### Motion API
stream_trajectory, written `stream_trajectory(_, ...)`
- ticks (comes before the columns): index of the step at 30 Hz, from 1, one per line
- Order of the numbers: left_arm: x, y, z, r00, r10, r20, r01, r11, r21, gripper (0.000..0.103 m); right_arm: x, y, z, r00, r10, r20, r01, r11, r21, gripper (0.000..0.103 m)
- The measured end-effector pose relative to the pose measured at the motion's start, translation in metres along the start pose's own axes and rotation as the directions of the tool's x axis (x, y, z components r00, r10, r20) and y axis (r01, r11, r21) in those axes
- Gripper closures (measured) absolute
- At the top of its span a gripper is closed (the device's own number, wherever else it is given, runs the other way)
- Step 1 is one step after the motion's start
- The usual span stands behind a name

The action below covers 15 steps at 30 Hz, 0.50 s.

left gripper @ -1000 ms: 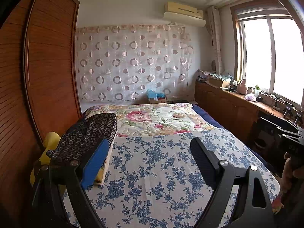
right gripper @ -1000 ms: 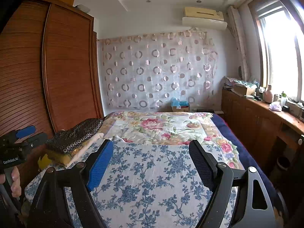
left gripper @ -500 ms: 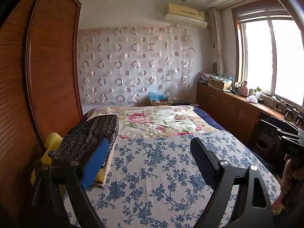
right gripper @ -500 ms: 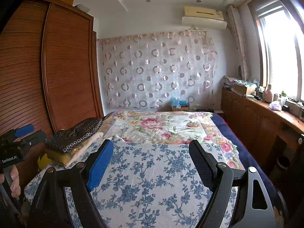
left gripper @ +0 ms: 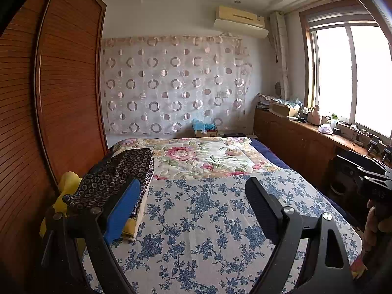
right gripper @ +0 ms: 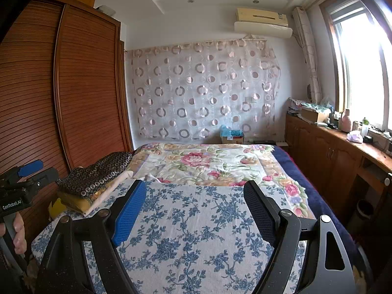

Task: Fold small clothes

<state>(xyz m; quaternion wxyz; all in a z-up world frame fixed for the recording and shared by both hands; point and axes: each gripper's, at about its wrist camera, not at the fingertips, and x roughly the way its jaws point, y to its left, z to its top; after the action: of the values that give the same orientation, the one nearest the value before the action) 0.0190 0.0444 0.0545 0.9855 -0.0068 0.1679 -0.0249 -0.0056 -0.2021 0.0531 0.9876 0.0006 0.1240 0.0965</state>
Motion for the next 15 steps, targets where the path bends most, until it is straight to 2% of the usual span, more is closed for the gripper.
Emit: stream_trajectory(15,0.0003,-0.0001,-0.0009,1.0,0.0,0.001,0.0,1.0,0.001,0.015,-0.0005,-0.0046,0.0014,1.0,0.0,0.005,0.0,1.0,0.0,0.02)
